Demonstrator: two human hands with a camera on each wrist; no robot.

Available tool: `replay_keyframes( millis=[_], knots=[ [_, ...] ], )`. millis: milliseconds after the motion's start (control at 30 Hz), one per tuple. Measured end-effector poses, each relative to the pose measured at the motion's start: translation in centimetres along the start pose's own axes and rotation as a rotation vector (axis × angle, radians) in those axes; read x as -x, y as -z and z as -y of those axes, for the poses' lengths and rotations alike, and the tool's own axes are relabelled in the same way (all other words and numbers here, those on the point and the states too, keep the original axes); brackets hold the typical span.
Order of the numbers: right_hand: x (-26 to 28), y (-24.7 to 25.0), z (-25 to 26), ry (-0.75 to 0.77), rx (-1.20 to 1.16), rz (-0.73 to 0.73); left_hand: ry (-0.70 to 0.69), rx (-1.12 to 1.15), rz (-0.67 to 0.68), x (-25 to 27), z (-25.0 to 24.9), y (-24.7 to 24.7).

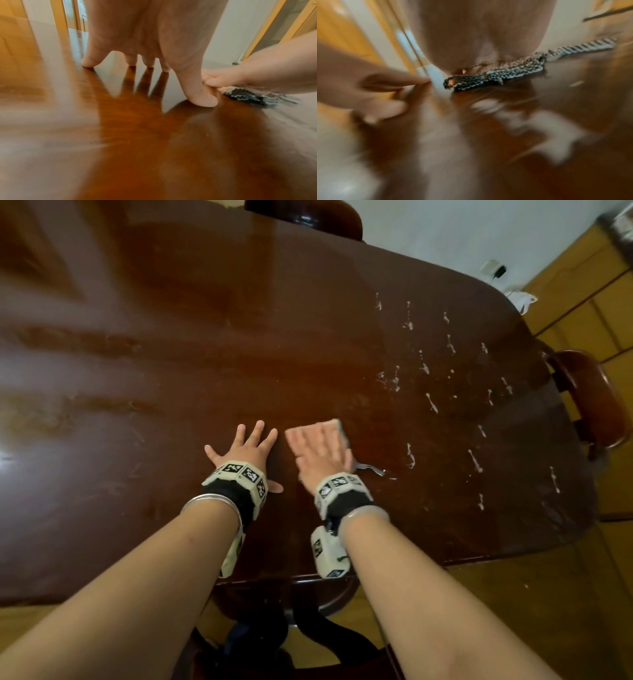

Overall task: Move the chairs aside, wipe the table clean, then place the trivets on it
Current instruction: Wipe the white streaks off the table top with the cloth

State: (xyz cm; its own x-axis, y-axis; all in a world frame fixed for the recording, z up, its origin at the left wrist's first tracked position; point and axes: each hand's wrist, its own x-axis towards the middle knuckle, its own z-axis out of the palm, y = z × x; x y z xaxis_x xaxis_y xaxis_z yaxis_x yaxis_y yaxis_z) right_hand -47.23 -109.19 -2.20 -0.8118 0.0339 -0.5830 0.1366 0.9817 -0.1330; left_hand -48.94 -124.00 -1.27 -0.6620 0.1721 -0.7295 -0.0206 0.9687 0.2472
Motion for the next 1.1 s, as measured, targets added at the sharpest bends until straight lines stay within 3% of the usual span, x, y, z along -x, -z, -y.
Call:
replay_keyframes(
  millis=[133, 267, 367, 467, 567, 633, 700, 800, 933, 1000, 1100],
  knots=[
    [0.3, -0.3, -2.9, 0.09, 0.062, -0.001, -0.001, -0.006, 0.002, 0.0, 0.1, 0.0],
    [0.6, 0.8, -8.1, -0.166, -0.054, -0.021, -0.002, -0.014, -0.015, 0.1, 0.1, -0.2],
    [0.3, 0.7, -5.5, -0.179, -0.095, -0.02, -0.008, -0.007, -0.019, 0.1, 0.2, -0.3],
    [1.2, -0.3, -1.1, -0.011, -0.034, -0.002, -0.012, -0.001, -0.041, 0.1, 0.3, -0.7],
    [3.0, -1.9, -2.0, 0.113, 0.041, -0.001, -0.015, -0.006, -0.053, 0.4, 0.5, -0.9],
    [4.1, -2.2, -5.2, 0.081, 0.032, -0.016, -0.026, -0.01, -0.046, 0.8, 0.7, -1.2],
    [4.4, -1.6, -7.6, -0.043, -0.025, -0.035, -0.036, -0.015, -0.044, 1.5, 1.1, -1.9],
    [3.9, -1.3, -5.6, -0.158, -0.09, -0.011, -0.033, -0.019, -0.055, 2.6, 1.4, -3.1],
    [6.4, -4.3, 0.1, 0.04, -0.024, 0.02, -0.035, -0.014, -0.046, 3.3, 1.5, -3.7],
    [7.9, -5.7, -0.9, 0.097, 0.019, 0.005, -0.035, -0.022, -0.019, 3.9, 1.6, -4.2],
    [9.4, -5.7, -5.1, -0.009, -0.047, -0.009, -0.028, -0.032, -0.002, 5.2, 2.1, -5.4]
  ],
)
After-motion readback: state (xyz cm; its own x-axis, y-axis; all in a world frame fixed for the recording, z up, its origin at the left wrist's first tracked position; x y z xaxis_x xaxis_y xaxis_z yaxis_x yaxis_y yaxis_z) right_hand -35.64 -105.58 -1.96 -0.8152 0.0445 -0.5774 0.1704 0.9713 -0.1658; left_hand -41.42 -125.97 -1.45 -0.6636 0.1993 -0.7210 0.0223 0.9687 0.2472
